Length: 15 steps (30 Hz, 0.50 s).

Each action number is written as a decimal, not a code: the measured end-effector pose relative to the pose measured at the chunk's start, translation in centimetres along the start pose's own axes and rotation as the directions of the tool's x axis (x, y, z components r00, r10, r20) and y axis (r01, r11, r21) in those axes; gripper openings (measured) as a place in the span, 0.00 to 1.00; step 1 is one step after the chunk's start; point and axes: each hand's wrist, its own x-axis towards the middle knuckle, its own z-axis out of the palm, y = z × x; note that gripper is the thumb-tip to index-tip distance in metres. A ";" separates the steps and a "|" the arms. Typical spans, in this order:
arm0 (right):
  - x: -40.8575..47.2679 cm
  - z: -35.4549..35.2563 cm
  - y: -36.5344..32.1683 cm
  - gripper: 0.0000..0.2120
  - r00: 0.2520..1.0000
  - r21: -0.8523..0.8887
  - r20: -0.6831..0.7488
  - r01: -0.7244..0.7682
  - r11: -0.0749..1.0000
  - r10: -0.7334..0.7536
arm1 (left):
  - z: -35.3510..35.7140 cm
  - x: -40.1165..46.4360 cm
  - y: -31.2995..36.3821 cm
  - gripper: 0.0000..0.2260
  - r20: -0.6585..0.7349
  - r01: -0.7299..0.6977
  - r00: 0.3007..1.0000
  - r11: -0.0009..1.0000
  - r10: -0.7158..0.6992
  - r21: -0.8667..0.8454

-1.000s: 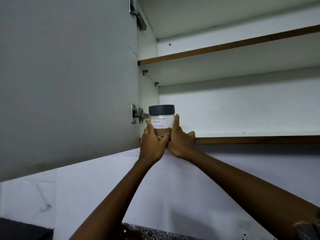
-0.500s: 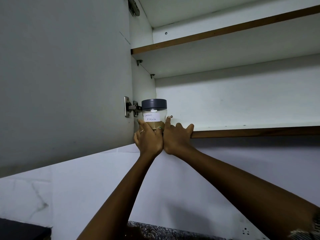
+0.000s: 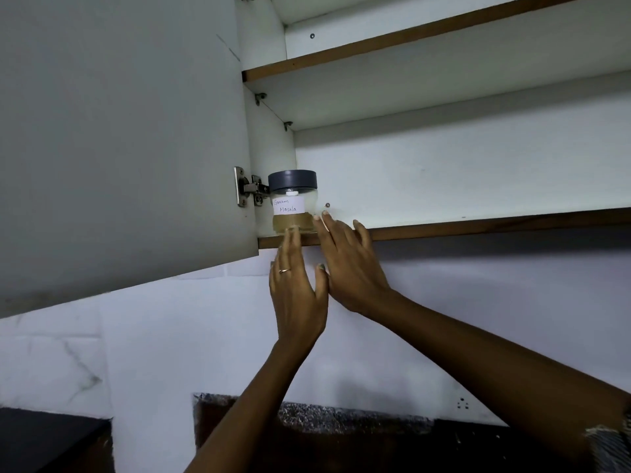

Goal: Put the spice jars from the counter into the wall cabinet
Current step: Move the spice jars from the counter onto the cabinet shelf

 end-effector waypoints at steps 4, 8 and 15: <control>-4.5 -1.2 0.1 0.26 0.990 0.090 -0.096 0.114 0.989 -0.106 | -0.6 -3.7 1.7 0.25 0.037 -0.117 0.992 0.992 0.119 -0.044; -10.4 -3.0 0.5 0.25 0.994 0.146 -0.085 0.080 0.986 -0.068 | -1.0 -8.6 3.6 0.25 0.123 -0.128 0.983 0.989 0.136 -0.071; -19.1 -5.7 0.7 0.25 0.998 0.229 0.024 -0.058 0.972 0.054 | -1.9 -15.8 6.8 0.23 0.243 -0.100 0.960 0.982 0.138 -0.162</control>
